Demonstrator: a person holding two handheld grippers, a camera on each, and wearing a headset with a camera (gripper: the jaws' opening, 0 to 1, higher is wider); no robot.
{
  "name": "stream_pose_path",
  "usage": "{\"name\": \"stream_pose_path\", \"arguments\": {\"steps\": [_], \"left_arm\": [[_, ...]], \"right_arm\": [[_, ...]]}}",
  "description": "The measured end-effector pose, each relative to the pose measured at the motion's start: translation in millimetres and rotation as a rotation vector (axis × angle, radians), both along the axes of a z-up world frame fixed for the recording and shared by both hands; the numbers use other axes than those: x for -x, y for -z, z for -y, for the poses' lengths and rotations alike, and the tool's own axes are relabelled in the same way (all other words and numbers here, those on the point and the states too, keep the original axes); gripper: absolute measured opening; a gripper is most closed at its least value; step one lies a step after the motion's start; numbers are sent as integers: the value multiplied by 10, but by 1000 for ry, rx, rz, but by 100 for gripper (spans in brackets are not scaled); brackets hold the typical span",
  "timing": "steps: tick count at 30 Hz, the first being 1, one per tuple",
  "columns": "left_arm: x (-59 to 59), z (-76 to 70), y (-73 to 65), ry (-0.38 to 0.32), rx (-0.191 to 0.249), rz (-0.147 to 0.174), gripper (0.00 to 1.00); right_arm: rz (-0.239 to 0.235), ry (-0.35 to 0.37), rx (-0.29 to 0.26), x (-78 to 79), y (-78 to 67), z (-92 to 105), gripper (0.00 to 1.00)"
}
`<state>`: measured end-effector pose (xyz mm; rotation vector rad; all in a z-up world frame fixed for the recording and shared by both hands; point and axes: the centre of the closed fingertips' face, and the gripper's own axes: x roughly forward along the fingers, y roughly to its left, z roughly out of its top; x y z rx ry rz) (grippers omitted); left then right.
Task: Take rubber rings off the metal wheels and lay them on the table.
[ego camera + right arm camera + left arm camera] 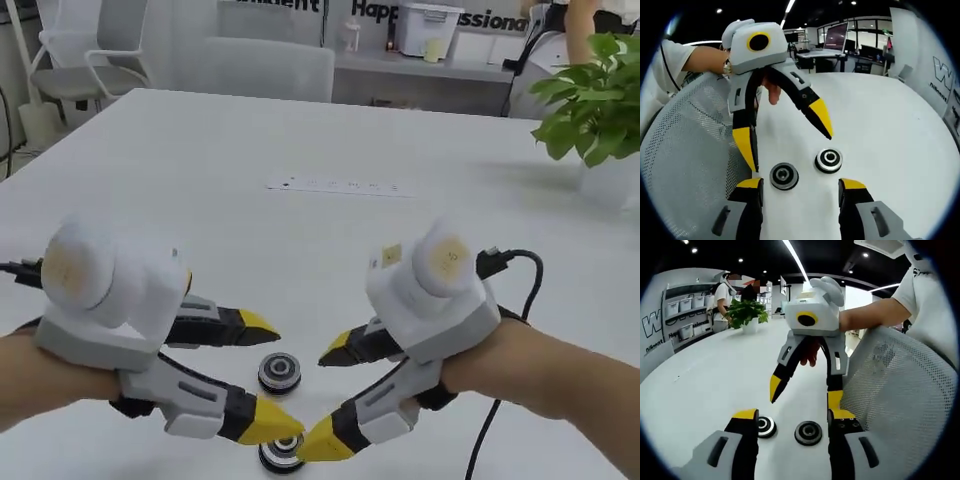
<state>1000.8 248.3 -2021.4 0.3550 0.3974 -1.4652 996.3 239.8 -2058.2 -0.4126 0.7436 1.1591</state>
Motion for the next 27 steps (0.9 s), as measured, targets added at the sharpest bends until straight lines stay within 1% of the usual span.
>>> {"name": "stream_pose_path", "arguments": {"steps": [3,5,7,8,9,10,11,12,15,17,21,23,24,25,26,27], "left_arm": [[1,-11,37,-8,-2,4,47],[7,-13,61,-22,5,-3,44],[4,-22,89,-30,10,0,38],[1,-22,101,-32,16,3,35],[-6,-23,113,-35,18,2,33],[-13,-25,130,-38,18,-1,31],[-21,-30,153,-41,15,-10,31],[-36,-39,169,-43,15,-12,30],[-63,-70,217,-61,15,-32,29],[-50,-80,245,-56,4,-30,27],[-16,-65,276,-46,-11,-31,27],[-1,-55,283,-41,-12,-32,27],[-2,-59,298,-39,-18,-29,26],[-4,-61,301,-39,-21,-26,25],[-12,-58,299,-41,-20,-18,24],[-11,-50,293,-39,-17,-14,23]], "right_arm": [[9,9,-9,-1,18,24,56],[13,15,-18,2,37,48,52],[8,29,-37,0,49,73,51],[-4,45,-62,0,42,69,51],[-36,71,-111,16,26,47,51],[-52,78,-127,29,32,52,50],[-52,79,-124,21,59,87,49],[-52,85,-125,16,74,104,47],[-73,113,-156,-1,103,120,45],[-78,125,-182,-8,97,103,44],[-60,103,-165,23,137,72,39],[-51,77,-130,53,198,69,38],[-41,57,-98,69,243,81,37],[-35,50,-91,74,260,73,36],[-23,47,-104,84,241,51,36],[-29,43,-103,90,246,40,35]]}}
